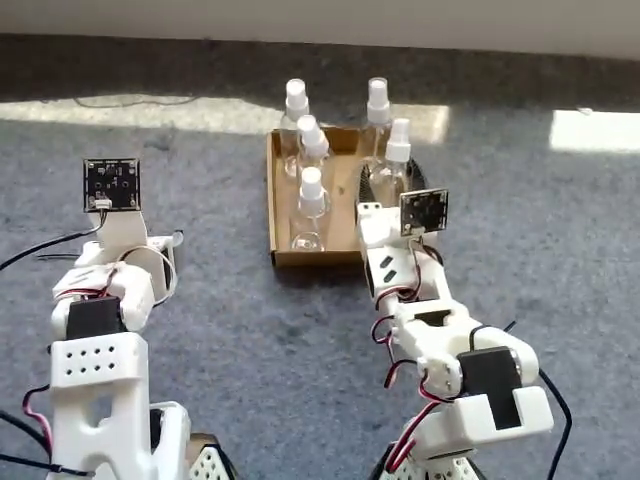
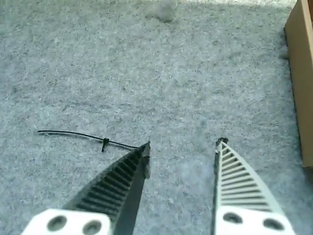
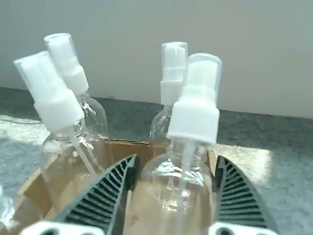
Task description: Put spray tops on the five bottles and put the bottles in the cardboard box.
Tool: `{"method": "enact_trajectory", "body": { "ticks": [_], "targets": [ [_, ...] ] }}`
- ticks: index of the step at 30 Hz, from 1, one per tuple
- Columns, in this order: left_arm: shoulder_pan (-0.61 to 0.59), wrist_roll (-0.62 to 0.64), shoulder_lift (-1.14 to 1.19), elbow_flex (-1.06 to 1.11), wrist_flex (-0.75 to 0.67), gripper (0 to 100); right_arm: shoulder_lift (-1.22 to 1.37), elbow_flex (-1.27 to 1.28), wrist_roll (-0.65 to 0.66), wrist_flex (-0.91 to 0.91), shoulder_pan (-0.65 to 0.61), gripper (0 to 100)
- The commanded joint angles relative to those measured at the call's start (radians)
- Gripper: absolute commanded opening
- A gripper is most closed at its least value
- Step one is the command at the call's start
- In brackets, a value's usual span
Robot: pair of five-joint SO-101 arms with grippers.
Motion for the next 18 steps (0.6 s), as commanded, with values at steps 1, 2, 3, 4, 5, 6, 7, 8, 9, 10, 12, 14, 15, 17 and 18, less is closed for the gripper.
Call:
{"method": "enact_trajectory", "body": {
  "ticks": [1,2,3,4,5,6,7,8,9,10,12,14,15,17,18],
  "targets": [
    [-0.013,-0.006,-0.013,-0.007,-0.021,20,-0.004,-0.005,0.012,-0.022,-0.01,19.2],
    [-0.013,-0.006,-0.013,-0.007,-0.021,20,-0.004,-0.005,0.012,-0.022,-0.01,19.2],
    [-0.013,-0.006,-0.013,-0.007,-0.021,20,-0.004,-0.005,0.014,-0.022,-0.01,19.2],
    [-0.013,-0.006,-0.013,-0.007,-0.021,20,-0.004,-0.005,0.014,-0.022,-0.01,19.2],
    [-0.013,-0.006,-0.013,-0.007,-0.021,20,-0.004,-0.005,0.014,-0.022,-0.01,19.3],
    [-0.013,-0.006,-0.013,-0.007,-0.021,20,-0.004,-0.005,0.015,-0.022,-0.01,19.3],
    [-0.013,-0.006,-0.013,-0.007,-0.021,20,-0.004,-0.005,0.025,-0.022,-0.01,19.3],
    [-0.013,-0.006,-0.013,-0.007,-0.021,20,-0.004,-0.004,0.049,-0.022,-0.01,19.3],
    [-0.013,-0.006,-0.013,-0.007,-0.021,20,-0.004,-0.004,0.068,-0.022,-0.01,19.3],
    [-0.013,-0.006,-0.013,-0.007,-0.021,20,-0.004,-0.004,0.08,-0.022,-0.01,19.3],
    [-0.013,-0.006,-0.013,-0.007,-0.021,20,-0.004,-0.004,0.083,-0.022,-0.01,19.3],
    [-0.013,-0.006,-0.013,-0.007,-0.021,20,-0.004,-0.004,0.083,-0.022,-0.01,19.3],
    [-0.013,-0.006,-0.013,-0.007,-0.021,20,-0.004,-0.004,0.083,-0.022,-0.01,19.3],
    [-0.013,-0.006,-0.013,-0.007,-0.021,20,-0.004,-0.004,0.083,-0.022,-0.01,19.3],
    [-0.013,-0.006,-0.013,-0.007,-0.021,20,-0.004,-0.004,0.083,-0.022,-0.01,19.3]
  ]
}}
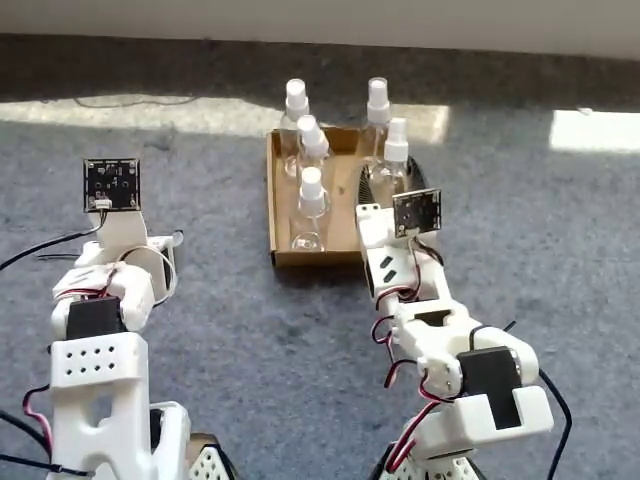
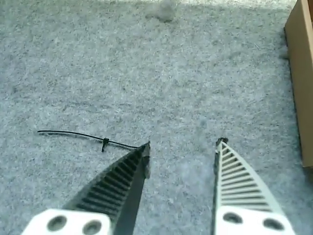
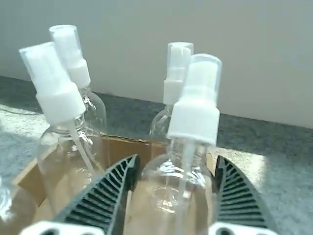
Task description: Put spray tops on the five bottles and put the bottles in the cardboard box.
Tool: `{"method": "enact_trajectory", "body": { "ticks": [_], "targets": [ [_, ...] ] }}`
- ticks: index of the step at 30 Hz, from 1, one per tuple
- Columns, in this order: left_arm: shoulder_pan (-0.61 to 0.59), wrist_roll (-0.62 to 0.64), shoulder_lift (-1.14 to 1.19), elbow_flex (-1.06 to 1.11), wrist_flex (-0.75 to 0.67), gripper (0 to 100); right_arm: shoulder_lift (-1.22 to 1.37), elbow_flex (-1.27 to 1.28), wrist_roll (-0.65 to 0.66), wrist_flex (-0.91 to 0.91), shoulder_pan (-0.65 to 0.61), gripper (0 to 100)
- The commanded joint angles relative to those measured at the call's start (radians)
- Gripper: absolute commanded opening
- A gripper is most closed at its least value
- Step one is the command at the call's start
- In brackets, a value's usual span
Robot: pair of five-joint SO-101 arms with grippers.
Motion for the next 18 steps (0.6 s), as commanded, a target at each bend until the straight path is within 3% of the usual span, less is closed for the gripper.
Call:
{"method": "enact_trajectory", "body": {
  "ticks": [1,6,11,18],
  "targets": [
    [-0.013,-0.006,-0.013,-0.007,-0.021,20,-0.004,-0.004,0.012,-0.022,-0.008,19.3],
    [-0.013,-0.006,-0.013,-0.007,-0.023,20,-0.004,-0.004,0.012,-0.024,-0.008,20.0],
    [-0.013,-0.006,-0.013,-0.007,-0.023,20,-0.004,-0.004,0.012,-0.022,-0.008,31.0],
    [-0.013,-0.006,-0.013,-0.007,-0.025,20,-0.007,-0.004,0.015,-0.022,-0.005,31.6]
  ]
}}
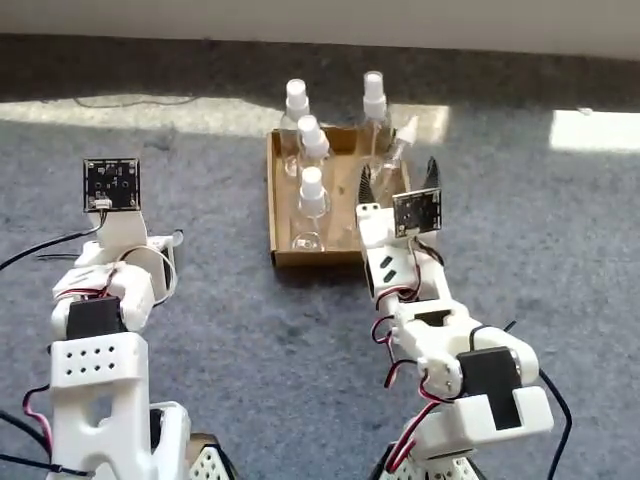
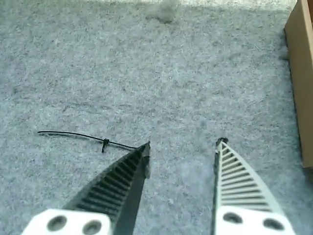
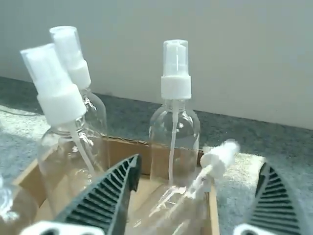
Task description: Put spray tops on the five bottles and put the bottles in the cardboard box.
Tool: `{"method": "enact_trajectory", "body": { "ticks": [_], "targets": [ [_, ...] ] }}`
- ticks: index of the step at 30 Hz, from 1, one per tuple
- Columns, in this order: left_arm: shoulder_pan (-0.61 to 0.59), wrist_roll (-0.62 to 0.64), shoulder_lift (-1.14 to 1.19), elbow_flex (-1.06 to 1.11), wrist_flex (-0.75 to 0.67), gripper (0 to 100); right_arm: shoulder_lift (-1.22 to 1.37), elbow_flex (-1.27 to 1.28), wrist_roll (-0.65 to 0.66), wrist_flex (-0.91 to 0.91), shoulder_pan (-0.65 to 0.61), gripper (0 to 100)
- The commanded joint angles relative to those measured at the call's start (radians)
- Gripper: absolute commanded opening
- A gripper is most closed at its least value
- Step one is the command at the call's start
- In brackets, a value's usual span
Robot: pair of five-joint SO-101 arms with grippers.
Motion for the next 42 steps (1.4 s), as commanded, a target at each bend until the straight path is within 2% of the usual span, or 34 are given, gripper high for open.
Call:
{"method": "enact_trajectory", "body": {
  "ticks": [1,7,13,18,20,24,26,29,33,35,38,40,42],
  "targets": [
    [-0.013,-0.006,-0.013,-0.007,-0.021,20,-0.008,-0.004,0.015,-0.022,-0.004,31.6],
    [-0.013,-0.006,-0.013,-0.007,-0.021,20,-0.01,-0.004,0.015,-0.022,0.004,31.5],
    [-0.013,-0.006,-0.013,-0.007,-0.021,20,-0.015,-0.013,0.014,-0.025,0.091,31.4],
    [-0.012,-0.006,-0.01,-0.005,-0.021,20,-0.015,-0.013,0.017,-0.024,0.108,31.0],
    [-0.012,-0.006,-0.007,-0.005,-0.021,20,-0.019,-0.013,0.017,-0.024,0.111,27.0],
    [-0.012,-0.006,-0.007,-0.004,-0.021,20,-0.117,-0.008,0.018,0.033,0.111,11.1],
    [-0.012,-0.006,-0.007,-0.004,-0.021,20,-0.205,-0.015,0.012,0.194,0.113,6.2],
    [-0.012,-0.006,-0.008,0.007,-0.023,20,-0.36,-0.084,-0.015,0.541,0.12,6.5],
    [-0.016,-0.006,-0.008,0.039,-0.083,20,-0.535,-0.3,-0.252,1.122,0.142,7.0],
    [-0.018,-0.006,-0.007,0.051,-0.106,20,-0.565,-0.418,-0.322,1.382,0.143,7.0],
    [-0.013,-0.006,-0.007,0.061,-0.109,20,-0.567,-0.559,-0.238,1.61,0.142,7.1],
    [-0.013,-0.006,-0.005,0.061,-0.109,20,-0.568,-0.602,-0.161,1.682,0.116,8.9],
    [-0.013,-0.006,-0.005,0.062,-0.109,20,-0.565,-0.593,-0.137,1.715,0.088,14.9]
  ]
}}
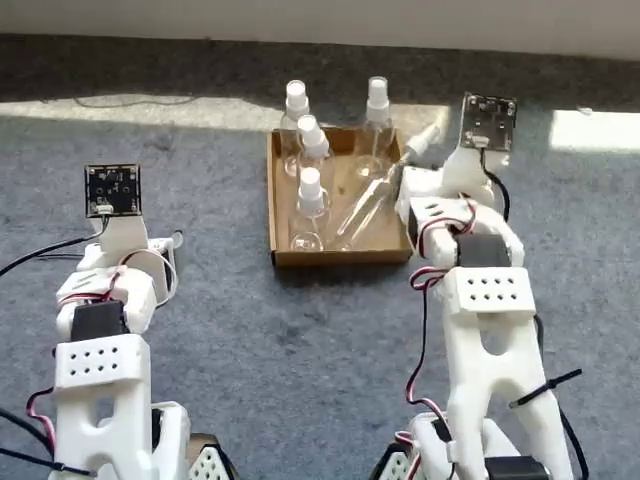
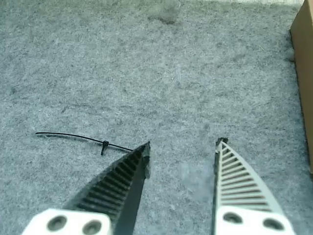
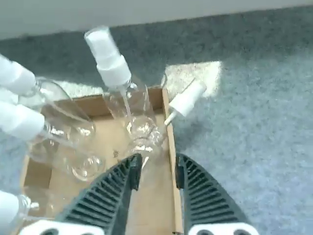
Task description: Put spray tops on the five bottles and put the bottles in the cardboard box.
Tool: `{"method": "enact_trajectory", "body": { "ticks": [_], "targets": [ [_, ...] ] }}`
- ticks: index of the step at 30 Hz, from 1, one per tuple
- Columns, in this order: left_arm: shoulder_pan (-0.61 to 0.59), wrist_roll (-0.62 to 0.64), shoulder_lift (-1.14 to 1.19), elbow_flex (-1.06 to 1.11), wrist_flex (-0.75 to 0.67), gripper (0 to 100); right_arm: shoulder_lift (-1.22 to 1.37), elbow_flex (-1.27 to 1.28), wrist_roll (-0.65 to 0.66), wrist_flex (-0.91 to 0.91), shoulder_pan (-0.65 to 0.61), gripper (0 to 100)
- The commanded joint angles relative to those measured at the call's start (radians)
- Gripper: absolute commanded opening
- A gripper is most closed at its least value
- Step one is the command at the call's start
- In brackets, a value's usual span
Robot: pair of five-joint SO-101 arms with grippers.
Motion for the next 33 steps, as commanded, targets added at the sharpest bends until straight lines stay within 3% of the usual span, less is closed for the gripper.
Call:
{"method": "enact_trajectory", "body": {
  "ticks": [1,5,13,19,33],
  "targets": [
    [-0.004,-0.006,-0.005,-0.004,-0.02,20,-0.031,-0.076,0.032,0.09,-0.048,17.6],
    [-0.004,-0.006,-0.005,0.007,-0.028,20,0.039,-0.101,-0.02,0.151,-0.085,23.3],
    [-0.004,-0.006,-0.005,0.058,-0.091,20,0.444,-0.456,-0.06,0.337,-0.162,24.3],
    [-0.004,-0.006,-0.005,0.061,-0.091,20,0.639,-0.699,-0.061,0.466,-0.153,30.4],
    [-0.002,-0.006,-0.005,0.062,-0.086,20,0.763,-0.75,-0.117,0.433,-0.18,30.4]
  ]
}}
